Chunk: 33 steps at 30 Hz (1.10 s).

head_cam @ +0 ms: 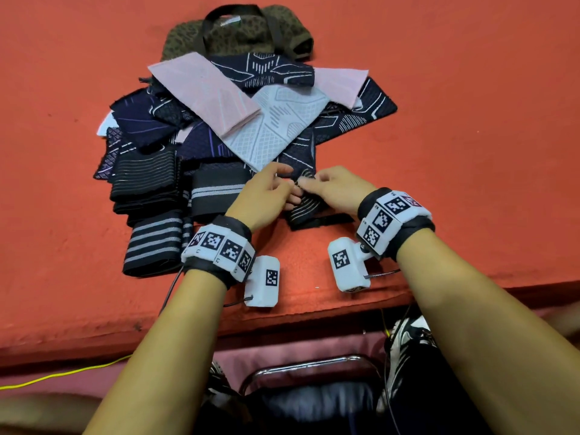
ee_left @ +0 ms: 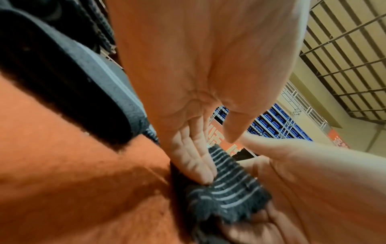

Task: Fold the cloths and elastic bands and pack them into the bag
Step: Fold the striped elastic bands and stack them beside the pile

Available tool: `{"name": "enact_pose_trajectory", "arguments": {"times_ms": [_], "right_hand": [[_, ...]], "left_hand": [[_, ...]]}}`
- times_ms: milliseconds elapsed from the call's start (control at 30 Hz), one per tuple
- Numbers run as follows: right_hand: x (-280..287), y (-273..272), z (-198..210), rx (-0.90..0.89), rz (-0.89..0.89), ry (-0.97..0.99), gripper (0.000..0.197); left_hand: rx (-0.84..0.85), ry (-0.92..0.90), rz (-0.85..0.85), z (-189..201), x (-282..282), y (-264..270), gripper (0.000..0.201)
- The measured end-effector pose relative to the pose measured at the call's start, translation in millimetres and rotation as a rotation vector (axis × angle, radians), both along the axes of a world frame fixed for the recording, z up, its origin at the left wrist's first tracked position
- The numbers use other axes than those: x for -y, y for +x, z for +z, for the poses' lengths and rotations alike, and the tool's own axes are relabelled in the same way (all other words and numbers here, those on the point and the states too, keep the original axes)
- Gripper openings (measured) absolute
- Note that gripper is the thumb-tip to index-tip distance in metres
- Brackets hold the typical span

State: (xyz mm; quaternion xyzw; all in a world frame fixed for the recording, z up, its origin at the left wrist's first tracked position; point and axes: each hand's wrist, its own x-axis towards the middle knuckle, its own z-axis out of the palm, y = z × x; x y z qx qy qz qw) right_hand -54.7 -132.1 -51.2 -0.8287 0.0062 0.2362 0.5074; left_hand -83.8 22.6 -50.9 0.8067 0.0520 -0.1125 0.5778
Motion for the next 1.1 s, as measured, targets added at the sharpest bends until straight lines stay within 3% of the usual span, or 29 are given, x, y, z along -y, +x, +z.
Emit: {"name": "enact_pose_trajectory", "arguments": {"times_ms": [100,233,400,500,800,967,1100], "right_hand": [[7.0,2.7,-0.4,0.070,0.034,-0.216,0.019],[14.8,5.9,8.3,0.152,0.023,-0.498,0.032],[19.4,4.5,13.5,0.142,-0.015,-0.640,0.032],[23.3,1.7,17.5,0.126,-0.027,-0.722,0.021],[28.9,3.6,22.0,0.073,0.007,-0.739,0.017],[27.5,5.8,15.8,0.071,-0.073,-0.727,0.043],[21.5,3.9,10.8,0.077,-0.072,-0.714,0.048]], "left_hand": [[0.043,0.098,-0.006,-0.3,-6.7,-0.1,0.028],[-0.018,0.180,-0.069,-3.5,-9.4,-1.4,0.033],[-0.042,0.163,-0.117,-10.0,-4.2,-5.0,0.031],[-0.021,0.203,-0.146,-13.1,-0.6,-5.0,0.032],[0.039,0.256,-0.134,-13.1,6.1,-4.8,0.032],[0.087,0.291,-0.150,-13.4,8.6,-6.0,0.033],[0.110,0.328,-0.189,-14.5,8.9,-6.3,0.038]]}}
